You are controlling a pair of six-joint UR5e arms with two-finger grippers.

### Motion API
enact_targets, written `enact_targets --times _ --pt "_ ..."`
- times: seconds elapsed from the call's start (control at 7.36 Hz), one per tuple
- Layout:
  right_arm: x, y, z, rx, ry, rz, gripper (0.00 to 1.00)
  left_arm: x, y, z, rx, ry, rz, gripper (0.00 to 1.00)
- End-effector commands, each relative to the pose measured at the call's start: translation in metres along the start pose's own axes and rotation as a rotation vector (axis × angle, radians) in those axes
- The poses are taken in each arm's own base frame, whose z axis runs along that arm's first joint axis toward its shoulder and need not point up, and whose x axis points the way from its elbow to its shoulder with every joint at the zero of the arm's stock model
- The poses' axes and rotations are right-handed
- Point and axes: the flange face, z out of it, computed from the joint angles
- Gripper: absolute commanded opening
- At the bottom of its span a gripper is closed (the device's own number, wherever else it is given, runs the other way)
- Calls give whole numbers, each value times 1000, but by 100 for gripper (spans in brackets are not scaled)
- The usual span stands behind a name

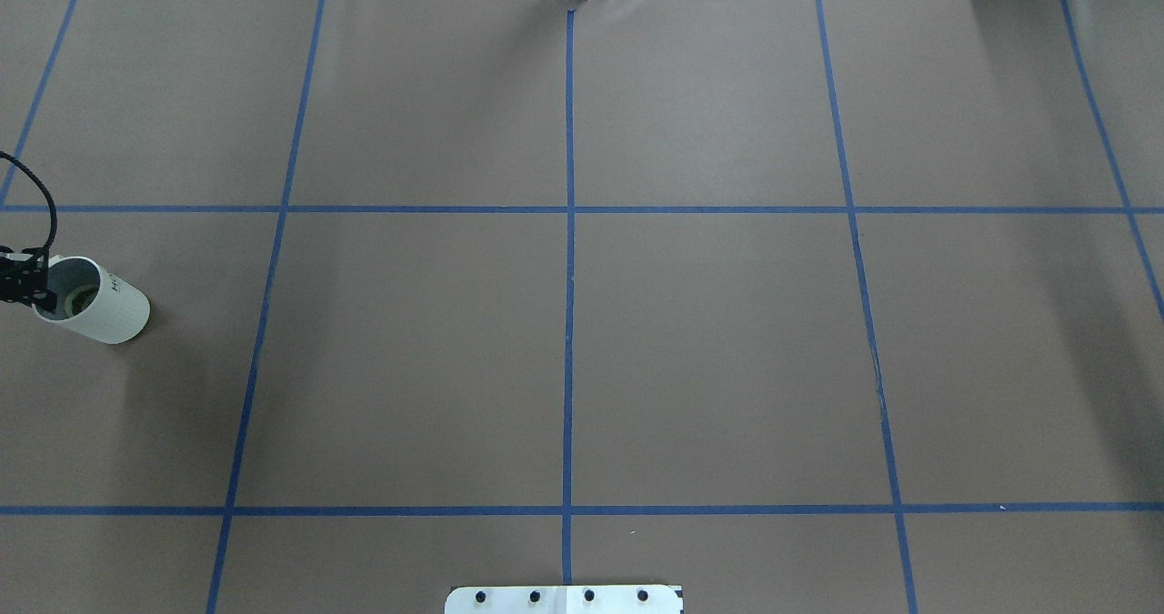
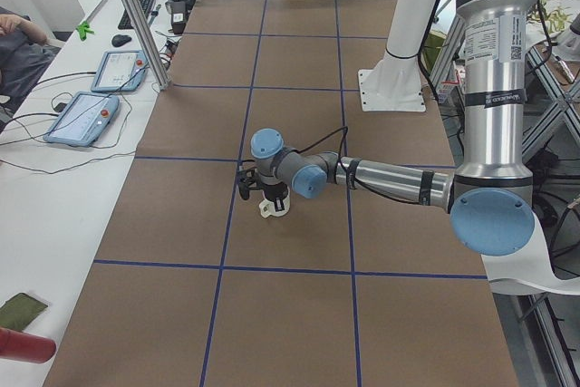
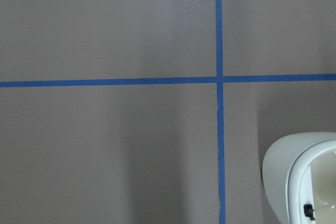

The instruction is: Left arm hands cup to right arm to dump lemon

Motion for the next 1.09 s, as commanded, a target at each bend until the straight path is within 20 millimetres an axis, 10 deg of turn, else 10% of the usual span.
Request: enact_targets --times 0.0,0.41,0.95 --pt "-29 -14 -23 52 -2 -56 100 11 -15 -38 -48 115 -40 0" --pt "-92 -59 -54 117 -28 -158 100 131 -78 -136 -26 85 -145 0" --pt "-246 -108 -21 152 -18 -348 99 275 -118 -207 -23 35 -173 0"
